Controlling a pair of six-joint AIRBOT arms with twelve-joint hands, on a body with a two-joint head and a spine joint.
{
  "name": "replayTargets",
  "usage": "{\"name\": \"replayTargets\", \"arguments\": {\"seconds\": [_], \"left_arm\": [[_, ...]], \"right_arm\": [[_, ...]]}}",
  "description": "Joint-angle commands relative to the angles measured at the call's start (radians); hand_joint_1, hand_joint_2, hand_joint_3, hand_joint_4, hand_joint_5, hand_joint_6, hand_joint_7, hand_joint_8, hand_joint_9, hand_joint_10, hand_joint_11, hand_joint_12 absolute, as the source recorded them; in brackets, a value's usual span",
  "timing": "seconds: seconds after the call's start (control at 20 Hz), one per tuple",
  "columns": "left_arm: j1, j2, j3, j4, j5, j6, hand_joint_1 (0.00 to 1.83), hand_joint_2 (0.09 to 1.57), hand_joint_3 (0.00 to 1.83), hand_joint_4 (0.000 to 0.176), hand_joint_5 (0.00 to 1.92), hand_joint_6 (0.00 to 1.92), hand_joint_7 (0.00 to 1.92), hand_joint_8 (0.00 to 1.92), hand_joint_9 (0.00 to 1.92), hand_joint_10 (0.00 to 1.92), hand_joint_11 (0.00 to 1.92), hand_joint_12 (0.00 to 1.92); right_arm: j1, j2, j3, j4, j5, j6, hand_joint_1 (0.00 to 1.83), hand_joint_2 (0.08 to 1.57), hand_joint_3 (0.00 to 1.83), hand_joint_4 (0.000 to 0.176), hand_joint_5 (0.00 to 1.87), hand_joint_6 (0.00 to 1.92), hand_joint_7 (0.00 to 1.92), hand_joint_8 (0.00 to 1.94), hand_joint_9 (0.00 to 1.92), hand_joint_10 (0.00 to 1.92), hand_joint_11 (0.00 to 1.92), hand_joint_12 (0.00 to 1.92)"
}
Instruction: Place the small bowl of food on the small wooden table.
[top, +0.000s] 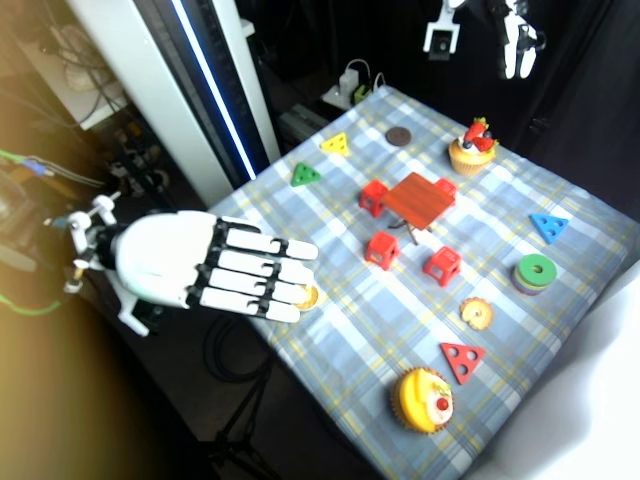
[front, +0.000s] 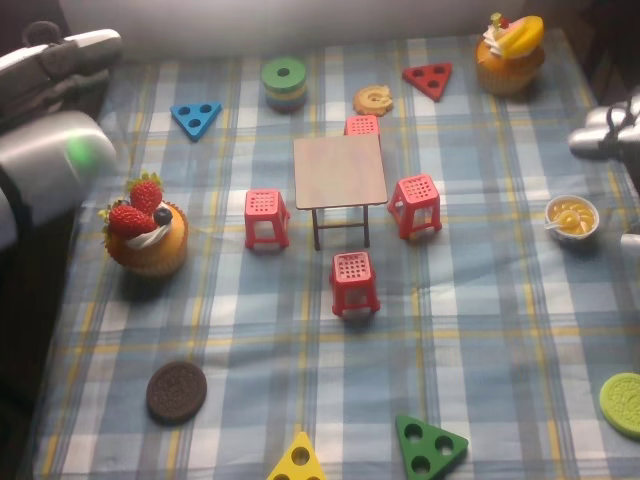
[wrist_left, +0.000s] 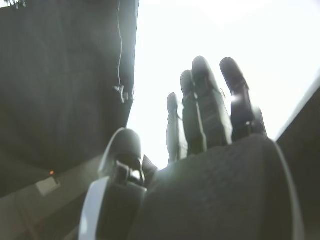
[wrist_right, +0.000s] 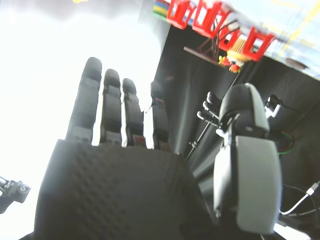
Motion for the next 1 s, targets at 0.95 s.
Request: {"name": "replayTargets", "arguments": {"seconds": [0.95], "left_arm": [[-0.017, -0.009, 0.023, 0.009, -0.1, -0.036, 0.65, 1.16, 0.0, 0.146, 0.36, 0.0, 0.25, 0.0, 0.11, 0.01, 0.07, 0.04]], "right_arm": [[0.2, -0.119, 0.167, -0.142, -0.217, 0.066, 1.1, 1.02, 0.0, 0.0, 0.65, 0.0, 0.75, 0.0, 0.78, 0.01, 0.36, 0.94]]}}
